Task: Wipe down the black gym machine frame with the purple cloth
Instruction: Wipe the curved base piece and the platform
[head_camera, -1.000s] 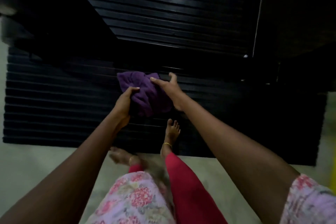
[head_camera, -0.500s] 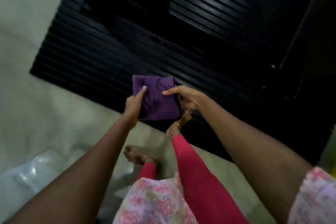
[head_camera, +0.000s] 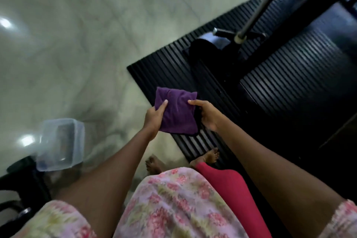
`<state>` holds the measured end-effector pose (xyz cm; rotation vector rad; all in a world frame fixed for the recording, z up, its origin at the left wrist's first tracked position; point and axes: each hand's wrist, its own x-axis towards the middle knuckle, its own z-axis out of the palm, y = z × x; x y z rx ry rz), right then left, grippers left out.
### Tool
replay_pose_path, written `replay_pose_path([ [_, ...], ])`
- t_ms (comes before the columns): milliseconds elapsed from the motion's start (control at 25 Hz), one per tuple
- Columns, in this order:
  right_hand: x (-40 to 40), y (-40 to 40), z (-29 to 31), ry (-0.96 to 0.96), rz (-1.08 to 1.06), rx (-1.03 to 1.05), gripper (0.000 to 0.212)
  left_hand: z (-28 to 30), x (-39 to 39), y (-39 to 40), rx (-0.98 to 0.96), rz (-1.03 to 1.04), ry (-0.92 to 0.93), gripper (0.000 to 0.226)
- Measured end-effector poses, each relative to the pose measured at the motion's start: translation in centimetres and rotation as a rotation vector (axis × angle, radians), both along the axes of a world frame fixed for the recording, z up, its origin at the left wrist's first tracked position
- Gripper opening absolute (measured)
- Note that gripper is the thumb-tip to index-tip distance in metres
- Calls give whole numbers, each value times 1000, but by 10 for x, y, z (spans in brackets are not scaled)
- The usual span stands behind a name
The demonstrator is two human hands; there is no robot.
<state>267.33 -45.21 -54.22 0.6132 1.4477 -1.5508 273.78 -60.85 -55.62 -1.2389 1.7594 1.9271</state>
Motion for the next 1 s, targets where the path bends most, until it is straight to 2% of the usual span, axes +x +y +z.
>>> replay_pose_path([
  [200,5,-75,69,79,72,-40,40,60,12,-66,-74,148,122,27],
  [400,2,-126,128,85,211,-123,16,109,25,-122,-132,204,221,32],
  [640,-15,-194,183,152,347,-116,9,159,30,-182,-173,281,324,31],
  [840,-66,-269,231,378,479,-114,19,215,-2,-239,-164,409,376,25],
  [1000,-134,-321,262,631,489,-133,24,248,-66,-289,-241,424,462,24],
])
